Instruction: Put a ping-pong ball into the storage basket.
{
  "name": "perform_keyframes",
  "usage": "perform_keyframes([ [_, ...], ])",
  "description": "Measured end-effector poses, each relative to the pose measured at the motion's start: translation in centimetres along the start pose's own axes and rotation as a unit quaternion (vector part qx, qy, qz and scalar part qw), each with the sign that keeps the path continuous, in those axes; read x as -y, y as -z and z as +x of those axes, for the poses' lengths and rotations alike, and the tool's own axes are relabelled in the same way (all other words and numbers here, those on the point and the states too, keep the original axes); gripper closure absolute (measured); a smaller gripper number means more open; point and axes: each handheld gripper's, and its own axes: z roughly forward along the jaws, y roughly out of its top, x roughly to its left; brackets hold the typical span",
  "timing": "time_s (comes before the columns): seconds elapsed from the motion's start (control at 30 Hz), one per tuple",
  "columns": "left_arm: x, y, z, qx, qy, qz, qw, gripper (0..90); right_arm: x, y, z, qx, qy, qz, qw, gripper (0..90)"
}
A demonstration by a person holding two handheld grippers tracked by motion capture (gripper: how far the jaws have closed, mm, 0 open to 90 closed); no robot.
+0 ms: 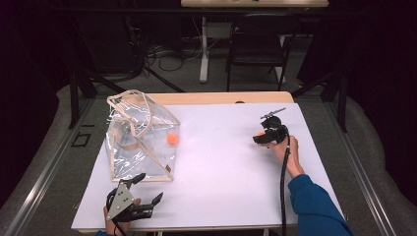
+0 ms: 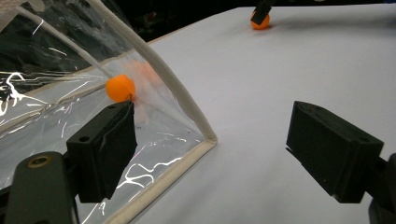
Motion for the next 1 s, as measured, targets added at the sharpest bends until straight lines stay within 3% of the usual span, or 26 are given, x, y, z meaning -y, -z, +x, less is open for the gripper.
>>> perform_keyframes([
  [0.4, 0.0, 0.0, 0.0, 0.000, -0.002, 0.000, 1.0000, 15.8, 0.0, -0.2, 0.0, 0.007, 0.003, 0.010, 0.9999, 49.7],
  [1.0, 0.0, 0.0, 0.0, 0.001, -0.002, -0.001, 1.0000, 15.8, -0.3, 0.9, 0.5, -0.002, 0.021, 0.007, 0.9998, 50.6],
])
